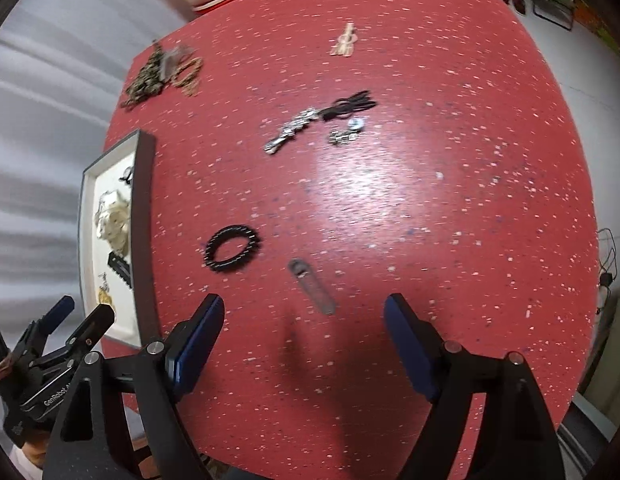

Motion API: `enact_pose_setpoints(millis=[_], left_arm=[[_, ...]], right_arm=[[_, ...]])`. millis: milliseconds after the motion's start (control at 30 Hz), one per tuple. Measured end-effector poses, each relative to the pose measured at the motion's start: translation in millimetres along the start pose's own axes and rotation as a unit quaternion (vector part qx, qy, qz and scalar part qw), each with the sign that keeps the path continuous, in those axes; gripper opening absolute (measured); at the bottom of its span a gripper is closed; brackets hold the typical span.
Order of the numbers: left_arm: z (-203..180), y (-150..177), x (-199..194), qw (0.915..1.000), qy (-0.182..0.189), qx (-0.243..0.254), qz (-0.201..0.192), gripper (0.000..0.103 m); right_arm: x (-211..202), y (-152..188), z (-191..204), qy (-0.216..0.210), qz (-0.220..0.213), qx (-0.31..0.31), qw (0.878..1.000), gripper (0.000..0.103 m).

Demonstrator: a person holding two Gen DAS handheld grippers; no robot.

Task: Organize jewelry
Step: 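Move both open grippers back over the remaining table items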

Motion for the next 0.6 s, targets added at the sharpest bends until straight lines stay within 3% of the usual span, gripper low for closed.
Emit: enact_pose_setpoints(millis=[267,600], left_arm=[[-41.5,-12.9,14.3,0.9998,0.004,0.022,0.002,0.103],[-79.0,-40.7,47.5,0.9994,0.010,0.033,-0.004,0.103]], right_arm=[[2.5,-11.6,-29.1,0.007,-0.005,0.017,1.000,0.084],[16.7,-49.5,-53.7,0.018,-0.034,0.011,0.999,0.084]])
Point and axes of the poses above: each gripper's, at about its wrist camera, not at the fingertips, and x roughly the way its jaws point, z to its left, y to its underside, the point moved 4 cm from there along x, roughly the way its jaws point, and after that the axes turned 13 degrees about -x, right-handed, at the moved point
